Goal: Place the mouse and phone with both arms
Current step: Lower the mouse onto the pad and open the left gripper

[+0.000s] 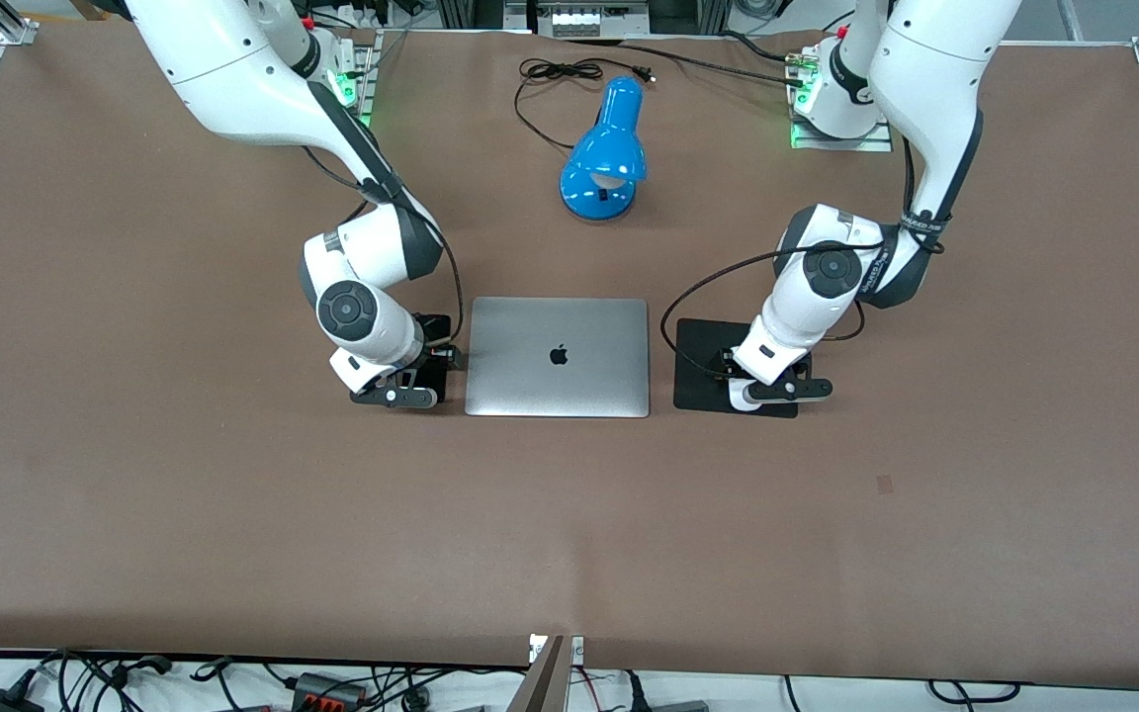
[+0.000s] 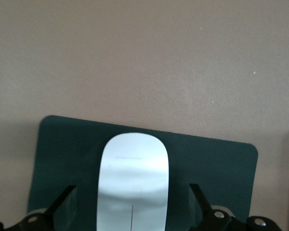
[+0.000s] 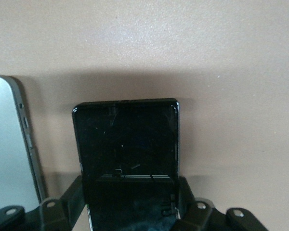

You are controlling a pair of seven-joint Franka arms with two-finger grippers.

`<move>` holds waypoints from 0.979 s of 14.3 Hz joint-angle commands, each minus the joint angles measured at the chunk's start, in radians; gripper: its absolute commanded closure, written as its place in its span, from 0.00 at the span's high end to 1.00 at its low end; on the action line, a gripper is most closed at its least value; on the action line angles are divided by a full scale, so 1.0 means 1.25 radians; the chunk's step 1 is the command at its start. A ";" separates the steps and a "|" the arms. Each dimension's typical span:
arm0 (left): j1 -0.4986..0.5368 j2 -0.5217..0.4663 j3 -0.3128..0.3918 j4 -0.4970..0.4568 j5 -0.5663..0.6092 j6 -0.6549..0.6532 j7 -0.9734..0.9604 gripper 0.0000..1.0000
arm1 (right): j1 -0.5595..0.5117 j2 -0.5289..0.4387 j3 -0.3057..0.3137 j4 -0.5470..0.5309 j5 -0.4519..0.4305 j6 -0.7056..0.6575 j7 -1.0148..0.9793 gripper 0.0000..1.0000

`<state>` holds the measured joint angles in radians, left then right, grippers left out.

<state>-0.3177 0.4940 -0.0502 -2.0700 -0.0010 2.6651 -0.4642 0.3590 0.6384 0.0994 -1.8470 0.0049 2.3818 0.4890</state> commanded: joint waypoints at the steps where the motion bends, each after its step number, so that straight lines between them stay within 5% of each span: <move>1: 0.010 -0.048 0.008 0.092 0.014 -0.209 -0.010 1.00 | 0.007 0.002 0.003 -0.007 0.006 0.013 -0.002 0.16; 3: 0.010 -0.048 0.009 0.206 0.014 -0.400 -0.002 1.00 | 0.012 0.006 0.001 -0.006 0.001 0.013 -0.011 0.21; 5: 0.028 -0.050 0.009 0.306 0.016 -0.556 0.051 1.00 | 0.010 0.005 0.001 0.001 0.005 0.011 0.000 1.00; 9: 0.105 -0.069 0.008 0.495 0.013 -0.820 0.248 1.00 | -0.001 -0.053 -0.003 0.033 0.003 -0.025 -0.022 1.00; 14: 0.218 -0.238 0.000 0.504 0.009 -0.938 0.348 1.00 | -0.033 -0.068 -0.006 0.249 -0.009 -0.267 -0.028 1.00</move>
<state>-0.1053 0.2842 -0.0343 -1.4162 0.0014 1.5378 -0.0904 0.3400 0.5465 0.0859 -1.6478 0.0022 2.1544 0.4714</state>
